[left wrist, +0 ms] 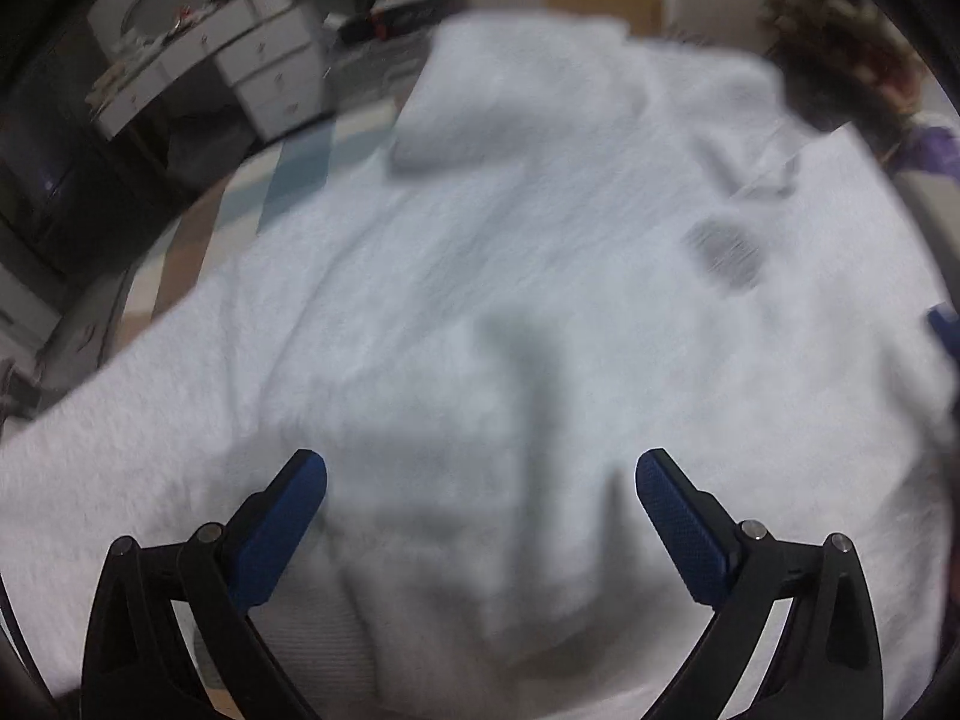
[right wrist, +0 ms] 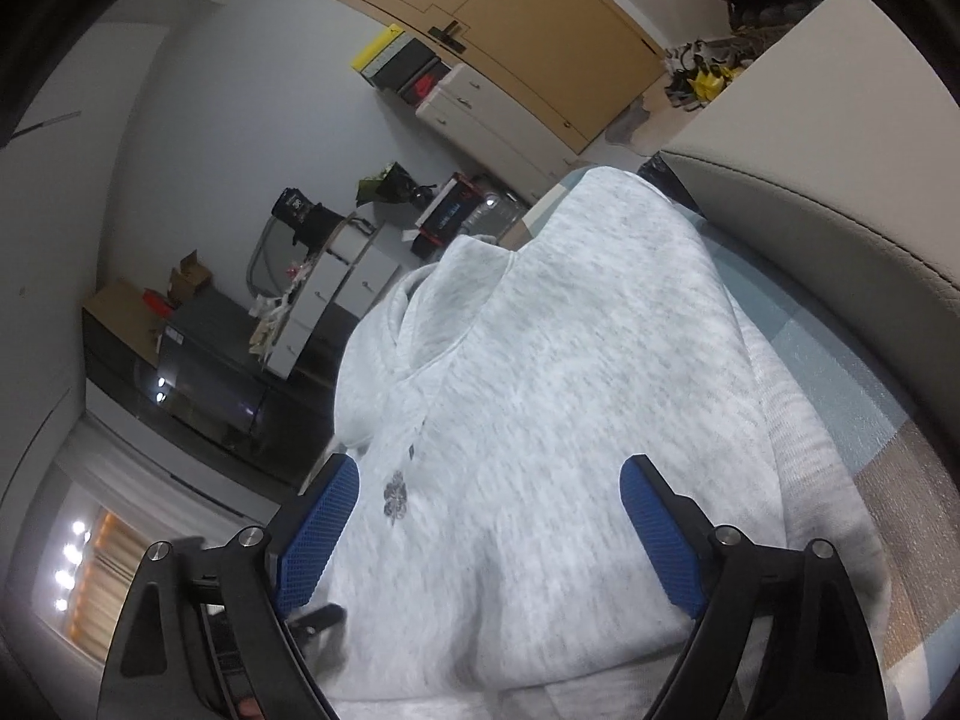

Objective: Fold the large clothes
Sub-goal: 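Carry the sleeve across the hoodie body with the right tool and release, then move the left tool to the other hoodie sleeve lying on the green bag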

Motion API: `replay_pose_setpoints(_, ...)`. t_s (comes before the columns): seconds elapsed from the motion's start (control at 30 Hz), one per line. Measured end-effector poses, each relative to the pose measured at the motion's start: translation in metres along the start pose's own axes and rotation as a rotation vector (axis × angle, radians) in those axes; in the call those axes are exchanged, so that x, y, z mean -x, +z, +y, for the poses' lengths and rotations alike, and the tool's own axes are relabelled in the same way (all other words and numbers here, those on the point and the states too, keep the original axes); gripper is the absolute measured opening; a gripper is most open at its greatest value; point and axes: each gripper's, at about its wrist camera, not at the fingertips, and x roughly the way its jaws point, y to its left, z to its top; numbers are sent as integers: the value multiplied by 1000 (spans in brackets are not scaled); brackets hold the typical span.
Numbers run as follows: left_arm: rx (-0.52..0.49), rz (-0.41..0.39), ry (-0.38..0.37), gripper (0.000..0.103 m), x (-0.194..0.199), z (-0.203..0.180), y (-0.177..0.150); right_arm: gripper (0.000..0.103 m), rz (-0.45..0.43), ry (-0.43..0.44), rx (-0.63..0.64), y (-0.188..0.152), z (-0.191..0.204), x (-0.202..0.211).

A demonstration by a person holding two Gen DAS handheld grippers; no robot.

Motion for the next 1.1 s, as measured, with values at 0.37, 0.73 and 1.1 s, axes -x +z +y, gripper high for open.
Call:
replay_pose_setpoints(0.37,-71,124,-214,101,-61,-28,29,95,-30,100,-62,4,-19,29)
replay_pose_setpoints(0.73,-47,-62,-368,101,-25,-60,121,98,-134,223,-111,6,-23,56)
replay_pose_setpoints(1.1,-166,131,-139,102,-128,-173,169,103,-272,279,-233,14,-50,87)
